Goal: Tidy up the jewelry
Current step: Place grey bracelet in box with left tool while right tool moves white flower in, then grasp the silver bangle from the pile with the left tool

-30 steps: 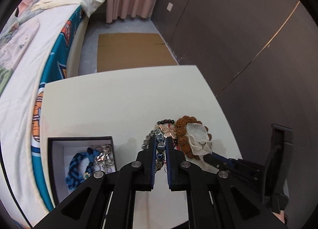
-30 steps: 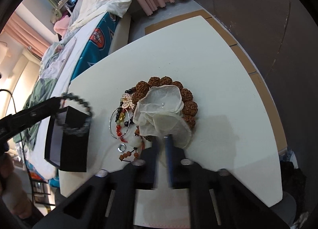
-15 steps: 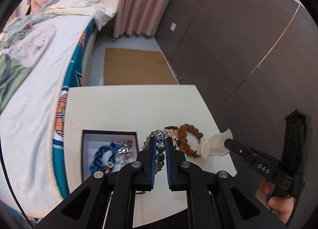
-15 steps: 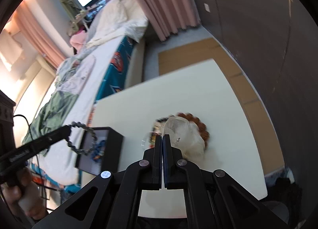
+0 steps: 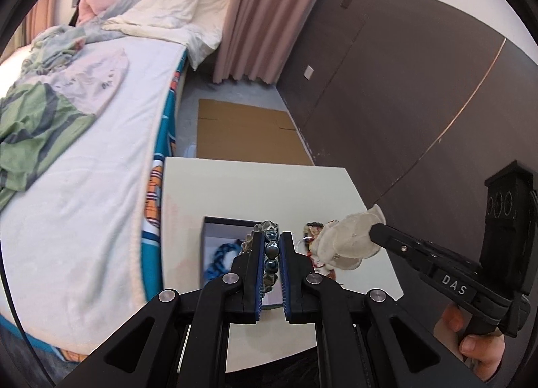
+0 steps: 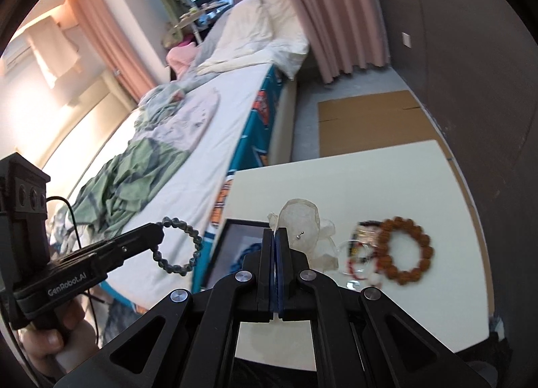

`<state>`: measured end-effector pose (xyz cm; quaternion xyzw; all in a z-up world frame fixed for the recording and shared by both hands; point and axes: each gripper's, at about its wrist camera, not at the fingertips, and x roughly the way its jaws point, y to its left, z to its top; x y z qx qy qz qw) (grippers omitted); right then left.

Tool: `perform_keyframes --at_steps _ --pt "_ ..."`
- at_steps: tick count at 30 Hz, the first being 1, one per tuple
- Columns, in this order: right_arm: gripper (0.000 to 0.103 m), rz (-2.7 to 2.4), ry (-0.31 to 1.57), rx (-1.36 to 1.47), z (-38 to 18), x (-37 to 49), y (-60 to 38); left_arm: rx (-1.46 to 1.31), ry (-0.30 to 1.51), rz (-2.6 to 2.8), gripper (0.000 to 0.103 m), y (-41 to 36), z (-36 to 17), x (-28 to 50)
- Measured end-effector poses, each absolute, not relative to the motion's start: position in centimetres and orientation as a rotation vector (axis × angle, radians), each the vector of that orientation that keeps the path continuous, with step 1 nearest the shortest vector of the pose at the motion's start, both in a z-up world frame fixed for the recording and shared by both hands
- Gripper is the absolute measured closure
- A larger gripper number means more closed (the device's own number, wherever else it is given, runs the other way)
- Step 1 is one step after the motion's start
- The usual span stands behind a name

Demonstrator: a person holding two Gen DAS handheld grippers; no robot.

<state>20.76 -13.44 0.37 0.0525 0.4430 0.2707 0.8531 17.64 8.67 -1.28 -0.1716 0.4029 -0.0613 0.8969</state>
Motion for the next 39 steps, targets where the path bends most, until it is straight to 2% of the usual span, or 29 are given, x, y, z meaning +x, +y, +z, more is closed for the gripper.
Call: perform_keyframes --at_steps 8,9,10,12,26,33,35,36,37,39 --pt "0.099 0.624 0.969 0.075 -0.6 20.4 -8.3 -0.358 0.817 -0.080 0.094 11.8 -0.6 15.4" --pt "0.090 0.617 0.978 0.049 -0.8 20.5 -7.7 -0.359 0.815 -0.076 0.094 12.1 -0.5 15.2" --pt "0.068 0.612 0.989 0.027 -1.0 20.5 -7.1 -0.358 0.814 -0.073 0.094 12.3 -0.5 15.1" --pt "0.044 0.598 0.993 0.019 -1.4 20.3 -6.7 -0.356 0.812 -0.066 0.094 12.7 -0.3 15.0" --pt "0.042 0.503 0.991 0.101 -1.7 19.8 -13.1 -0.328 0.846 -0.112 0.094 9.8 -1.2 17.5" --pt "0.042 0.448 0.978 0.159 -1.1 20.3 -17.9 -0.344 0.940 -0.119 0.093 7.1 -3.5 20.5" --pt "0.042 0.432 0.973 0.176 -1.0 20.4 -19.5 -0.349 0.980 -0.111 0.086 6.6 -4.3 21.2" --pt "0.042 0.426 0.971 0.182 -0.9 20.4 -19.9 -0.346 0.986 -0.109 0.075 6.3 -4.7 21.4" --pt "0.042 0.420 0.968 0.188 -0.9 20.4 -20.5 -0.343 0.982 -0.114 0.055 6.0 -4.8 21.5" --pt "0.042 0.405 0.964 0.204 -1.0 20.5 -21.6 -0.330 0.963 -0.120 0.037 5.4 -4.7 21.4"
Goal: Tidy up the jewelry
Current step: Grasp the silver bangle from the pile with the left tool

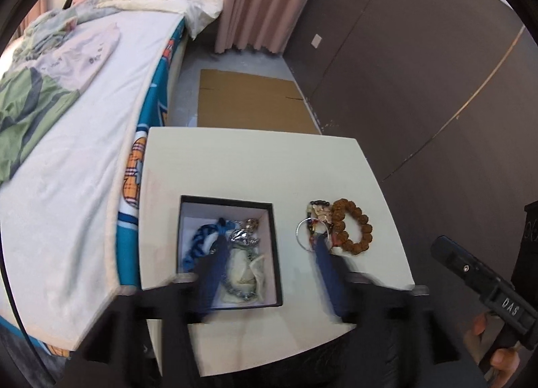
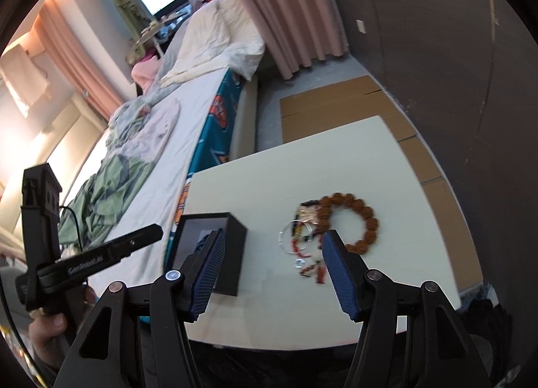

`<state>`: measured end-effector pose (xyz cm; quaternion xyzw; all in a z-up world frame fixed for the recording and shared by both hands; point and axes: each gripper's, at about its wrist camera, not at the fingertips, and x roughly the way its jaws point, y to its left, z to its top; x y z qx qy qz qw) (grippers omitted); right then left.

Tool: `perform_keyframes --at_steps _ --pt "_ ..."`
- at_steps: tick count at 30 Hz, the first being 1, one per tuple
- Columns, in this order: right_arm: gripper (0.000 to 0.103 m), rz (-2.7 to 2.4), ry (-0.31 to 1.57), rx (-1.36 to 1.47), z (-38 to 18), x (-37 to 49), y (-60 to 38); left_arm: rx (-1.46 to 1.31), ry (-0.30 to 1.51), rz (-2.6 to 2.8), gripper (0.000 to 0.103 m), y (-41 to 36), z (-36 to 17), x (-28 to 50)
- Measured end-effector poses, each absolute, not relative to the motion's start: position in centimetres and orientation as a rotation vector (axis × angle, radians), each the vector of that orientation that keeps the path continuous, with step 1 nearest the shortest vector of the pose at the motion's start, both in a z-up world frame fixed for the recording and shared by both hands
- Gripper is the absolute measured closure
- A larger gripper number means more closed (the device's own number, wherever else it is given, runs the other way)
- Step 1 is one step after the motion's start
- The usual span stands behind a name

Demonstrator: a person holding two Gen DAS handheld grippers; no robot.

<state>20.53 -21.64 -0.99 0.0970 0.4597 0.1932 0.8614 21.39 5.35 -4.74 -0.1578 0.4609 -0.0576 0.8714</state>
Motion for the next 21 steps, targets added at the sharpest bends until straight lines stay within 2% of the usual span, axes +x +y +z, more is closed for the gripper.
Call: perform_keyframes --at_steps 14,21 --pt "0.042 0.359 1.013 0.276 -4.0 22.1 -26.3 -0.257 1.001 -0.189 0.037 0.0 -6.2 23.9" --pt "0.042 0.325 1.042 0.299 -5.4 22.9 -29.0 -0.212 1.082 -0.217 0.055 -3.1 -8.6 26.0"
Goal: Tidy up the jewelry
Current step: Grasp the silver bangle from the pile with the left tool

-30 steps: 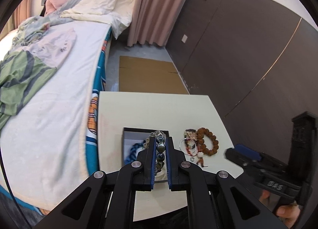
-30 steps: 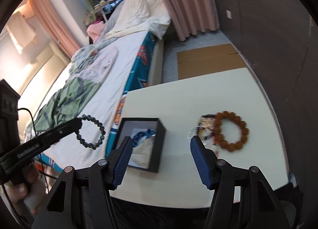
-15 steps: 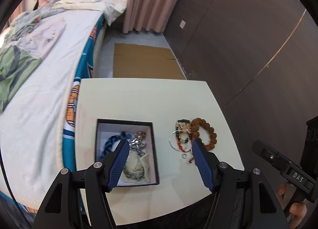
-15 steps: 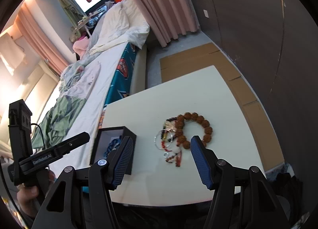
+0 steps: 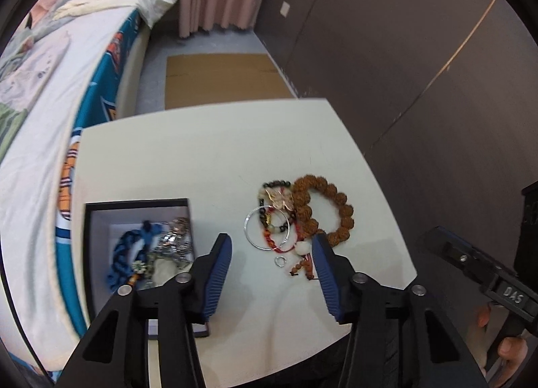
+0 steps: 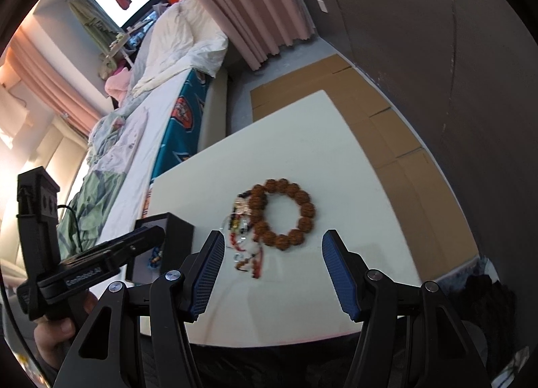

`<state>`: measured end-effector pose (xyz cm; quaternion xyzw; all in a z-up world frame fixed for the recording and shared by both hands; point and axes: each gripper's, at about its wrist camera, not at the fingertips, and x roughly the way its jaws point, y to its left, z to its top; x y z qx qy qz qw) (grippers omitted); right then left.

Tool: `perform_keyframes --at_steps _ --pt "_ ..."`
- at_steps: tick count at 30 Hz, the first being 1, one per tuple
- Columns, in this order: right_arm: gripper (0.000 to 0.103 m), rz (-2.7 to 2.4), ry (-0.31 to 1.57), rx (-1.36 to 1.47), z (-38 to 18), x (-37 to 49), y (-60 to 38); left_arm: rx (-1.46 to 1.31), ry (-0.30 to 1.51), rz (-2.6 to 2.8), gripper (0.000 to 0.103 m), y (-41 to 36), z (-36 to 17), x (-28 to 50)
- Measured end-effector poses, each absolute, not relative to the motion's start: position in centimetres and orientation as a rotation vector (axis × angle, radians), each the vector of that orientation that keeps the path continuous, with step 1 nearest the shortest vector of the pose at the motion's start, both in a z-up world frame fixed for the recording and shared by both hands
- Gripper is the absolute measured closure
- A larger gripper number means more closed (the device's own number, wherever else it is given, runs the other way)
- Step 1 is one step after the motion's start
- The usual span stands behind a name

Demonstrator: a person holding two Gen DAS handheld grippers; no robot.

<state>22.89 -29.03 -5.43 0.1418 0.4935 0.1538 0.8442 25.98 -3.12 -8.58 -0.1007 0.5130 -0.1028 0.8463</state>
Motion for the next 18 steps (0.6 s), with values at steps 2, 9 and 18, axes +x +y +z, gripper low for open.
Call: perform_keyframes --at_steps 2,9,18 --pt "0.042 0.314 1.047 0.306 -5.8 23.0 -29.8 -0.202 1.104 -0.226 0.060 -3.9 -9.2 26.5" --pt "0.042 0.290 1.065 0.342 -6.9 23.9 -31.8 -0.173 1.196 -0.210 0.062 -6.0 -12.0 28.8" --pt "0.042 0.273 1.085 0.366 -8.3 24.9 -33.0 -0.075 1.277 -0.187 0.061 -7.0 -14.4 31.3"
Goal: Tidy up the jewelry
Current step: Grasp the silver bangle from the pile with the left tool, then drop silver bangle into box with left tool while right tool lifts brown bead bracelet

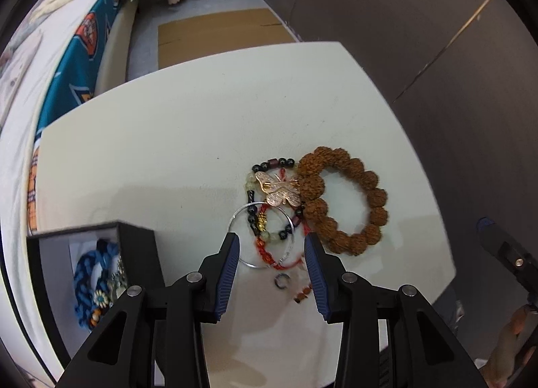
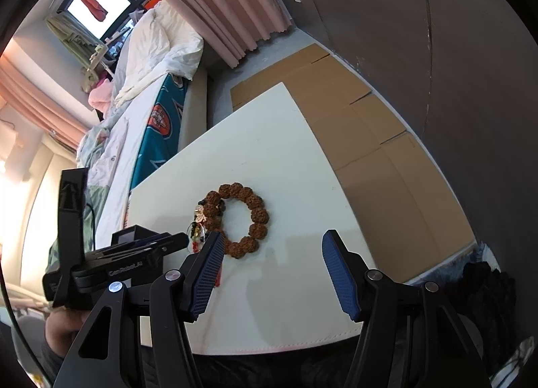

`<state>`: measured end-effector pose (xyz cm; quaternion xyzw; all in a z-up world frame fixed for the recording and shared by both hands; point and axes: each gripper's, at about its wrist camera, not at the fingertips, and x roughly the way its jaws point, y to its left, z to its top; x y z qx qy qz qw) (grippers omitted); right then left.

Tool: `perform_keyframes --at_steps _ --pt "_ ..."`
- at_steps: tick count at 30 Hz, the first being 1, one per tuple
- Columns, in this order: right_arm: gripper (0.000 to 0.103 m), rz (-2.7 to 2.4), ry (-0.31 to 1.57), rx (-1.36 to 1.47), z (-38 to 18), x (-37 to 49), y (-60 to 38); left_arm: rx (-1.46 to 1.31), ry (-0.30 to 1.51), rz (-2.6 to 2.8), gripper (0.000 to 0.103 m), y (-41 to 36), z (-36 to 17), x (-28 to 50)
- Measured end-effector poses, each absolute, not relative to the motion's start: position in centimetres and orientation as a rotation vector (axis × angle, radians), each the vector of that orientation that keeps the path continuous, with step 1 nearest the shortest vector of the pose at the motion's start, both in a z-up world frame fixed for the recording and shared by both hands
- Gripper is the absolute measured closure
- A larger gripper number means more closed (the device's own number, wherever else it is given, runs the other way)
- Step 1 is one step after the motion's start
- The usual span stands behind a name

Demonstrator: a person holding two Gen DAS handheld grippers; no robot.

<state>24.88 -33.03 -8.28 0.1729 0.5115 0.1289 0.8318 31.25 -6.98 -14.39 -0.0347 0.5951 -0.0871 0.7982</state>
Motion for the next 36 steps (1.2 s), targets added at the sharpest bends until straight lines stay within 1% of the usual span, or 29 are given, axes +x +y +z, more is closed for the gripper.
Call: perform_keyframes --at_steps 2,4,6,15,18,20,21,23,32,36 --pt "0.042 0.273 1.088 0.367 -8.5 25.0 -33.1 -0.047 1.299 -0.190 0.056 -7.2 -14.9 31.6" --pt "0.042 0.272 1.093 0.368 -8.8 25.1 -33.1 -0.027 1.308 -0.185 0.045 -7.3 -15.1 31.9" --pt "0.042 0.265 1.100 0.373 -9.1 25.2 -33.2 -0.009 1.317 -0.184 0.043 -7.5 -15.4 32.2" --pt "0.042 0.273 1.112 0.380 -9.6 25.5 -33.2 0.045 1.353 -0.186 0.043 -8.3 -17.1 33.4" --pt "0.042 0.281 1.124 0.383 -9.8 25.9 -32.9 0.043 1.333 -0.196 0.043 -8.4 -17.2 33.4" --pt "0.042 0.288 1.141 0.387 -10.2 26.3 -32.5 0.046 1.323 -0.204 0.045 -8.4 -17.1 33.4" --pt "0.042 0.292 1.150 0.388 -10.4 26.6 -32.3 0.045 1.321 -0.206 0.052 -8.3 -17.0 33.4" --pt "0.042 0.299 1.168 0.391 -10.9 27.0 -31.7 0.037 1.335 -0.203 0.052 -8.2 -17.0 33.4" --pt "0.042 0.291 1.239 0.294 -12.6 29.1 -28.4 0.003 1.269 -0.207 0.052 -6.6 -14.0 32.2" --pt "0.045 0.258 1.254 0.253 -13.0 29.9 -27.4 -0.012 1.245 -0.195 0.052 -5.3 -12.7 31.7"
